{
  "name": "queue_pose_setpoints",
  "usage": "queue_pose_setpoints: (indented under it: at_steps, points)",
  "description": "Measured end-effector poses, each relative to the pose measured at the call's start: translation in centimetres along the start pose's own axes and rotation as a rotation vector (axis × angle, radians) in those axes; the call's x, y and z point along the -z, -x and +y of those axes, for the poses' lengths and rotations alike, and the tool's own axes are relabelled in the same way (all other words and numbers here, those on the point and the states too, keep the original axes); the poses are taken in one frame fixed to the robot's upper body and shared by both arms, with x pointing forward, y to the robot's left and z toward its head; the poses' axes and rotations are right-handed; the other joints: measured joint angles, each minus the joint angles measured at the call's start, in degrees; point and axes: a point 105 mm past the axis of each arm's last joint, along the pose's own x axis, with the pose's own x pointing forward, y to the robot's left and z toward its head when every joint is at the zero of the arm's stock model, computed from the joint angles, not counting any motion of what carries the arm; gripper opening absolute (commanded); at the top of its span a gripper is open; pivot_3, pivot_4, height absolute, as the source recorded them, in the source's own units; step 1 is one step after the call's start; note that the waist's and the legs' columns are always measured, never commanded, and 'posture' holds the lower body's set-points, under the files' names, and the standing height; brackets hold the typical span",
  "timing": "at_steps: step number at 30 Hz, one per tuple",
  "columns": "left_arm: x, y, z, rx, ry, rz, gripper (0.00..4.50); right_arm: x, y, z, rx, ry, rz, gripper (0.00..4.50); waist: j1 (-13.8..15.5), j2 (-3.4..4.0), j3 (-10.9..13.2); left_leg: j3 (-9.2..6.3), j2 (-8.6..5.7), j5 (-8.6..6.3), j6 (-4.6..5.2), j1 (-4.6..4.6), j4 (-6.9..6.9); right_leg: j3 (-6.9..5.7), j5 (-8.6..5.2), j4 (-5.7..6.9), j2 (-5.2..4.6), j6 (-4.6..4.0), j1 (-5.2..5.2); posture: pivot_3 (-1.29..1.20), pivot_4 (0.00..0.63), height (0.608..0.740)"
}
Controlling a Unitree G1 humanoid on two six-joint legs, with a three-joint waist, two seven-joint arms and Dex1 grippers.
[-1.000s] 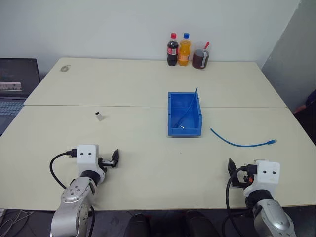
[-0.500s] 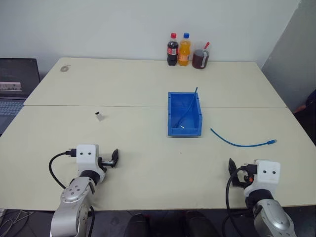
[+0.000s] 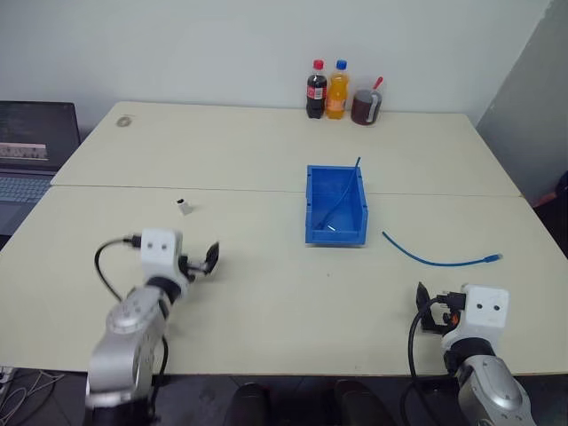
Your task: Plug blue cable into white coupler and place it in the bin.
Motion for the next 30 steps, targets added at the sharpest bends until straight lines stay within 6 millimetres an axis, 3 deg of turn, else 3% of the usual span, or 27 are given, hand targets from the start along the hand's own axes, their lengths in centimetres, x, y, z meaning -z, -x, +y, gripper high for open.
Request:
queue_pose_setpoints:
  at_steps: [3,5,7,9,13,17,20,23,27,30]
  points:
    - [-5.5,-2.4,-3.1,0.295,-0.032,-0.112,4.49,-0.2,-0.4,-0.7,0.076,-0.064,0.012,4.50,0.03,0.00,-0.02,0.00,0.00,0.02,-0.02,-0.06,0.06,0.05,0.02,-0.03,0.02,-0.03,0.00,0.00,0.150,0.740]
    - [-8.7,-3.6,-6.5,0.549,-0.057,-0.139,4.49,0.1,-0.7,-1.0,0.128,-0.101,0.047,4.50,-0.07,-0.04,0.00,0.03,-0.05,0.02,-0.02,-0.20,0.08,-0.02,0.05,-0.09,0.03,-0.04,-0.05,0.00,0.150,0.740]
    - [-11.3,-3.7,-10.3,0.806,-0.123,-0.165,4.49,-0.6,-1.4,-0.9,0.151,-0.122,0.051,4.50,-0.27,-0.02,0.00,0.03,-0.08,0.01,-0.01,-0.19,0.07,-0.01,0.16,-0.10,0.04,-0.21,-0.06,0.00,0.150,0.740]
    - [-12.4,-3.0,-13.3,1.014,-0.187,-0.177,4.49,-1.2,-1.7,-1.2,0.187,-0.137,0.051,4.50,-0.75,0.06,-0.04,0.06,-0.08,-0.02,-0.01,-0.11,0.04,0.10,0.15,-0.07,0.07,-0.20,-0.07,0.00,0.150,0.740]
    - [-11.9,-2.2,-17.3,1.350,-0.298,-0.160,4.49,-2.4,-2.7,-2.6,0.289,-0.175,0.067,4.50,-1.21,0.13,0.01,0.04,0.00,-0.02,-0.01,-0.14,-0.04,0.16,0.11,-0.01,0.22,-0.29,-0.17,0.00,0.150,0.740]
    - [-10.6,-2.3,-18.6,1.493,-0.401,-0.141,4.49,-4.9,-4.1,-3.2,0.347,-0.228,0.034,4.50,-1.36,0.23,0.06,0.03,0.01,-0.01,0.00,-0.17,-0.04,0.13,0.10,0.06,0.26,-0.31,-0.22,0.00,0.150,0.740]
    - [-10.2,-2.6,-18.7,1.526,-0.432,-0.144,4.49,-5.6,-5.3,-3.6,0.395,-0.286,0.052,4.50,-1.37,0.23,0.06,0.06,-0.02,-0.01,0.00,-0.21,-0.03,0.15,0.10,0.04,0.23,-0.31,-0.22,0.00,0.150,0.740]
    - [-9.9,-2.9,-18.5,1.533,-0.456,-0.144,4.49,-5.1,-6.4,-3.3,0.426,-0.374,0.110,4.50,-1.40,0.23,0.06,0.04,-0.01,-0.02,0.00,-0.26,-0.04,0.16,0.10,0.02,0.23,-0.31,-0.27,0.00,0.150,0.740]
    - [-9.7,-2.8,-18.5,1.548,-0.483,-0.146,4.49,-2.6,-7.5,-3.2,0.466,-0.371,0.228,4.50,-1.40,0.26,0.04,0.04,-0.03,-0.02,0.01,-0.73,0.00,0.17,0.12,0.05,0.19,-0.32,-0.74,0.00,0.150,0.740]
    - [-9.4,-2.8,-18.3,1.548,-0.484,-0.133,4.49,-2.0,-8.8,-2.9,0.469,-0.394,0.260,4.50,-1.41,0.28,0.04,0.05,-0.02,-0.01,0.01,-1.10,0.20,0.15,0.13,0.19,0.19,-0.32,-1.07,0.00,0.150,0.740]
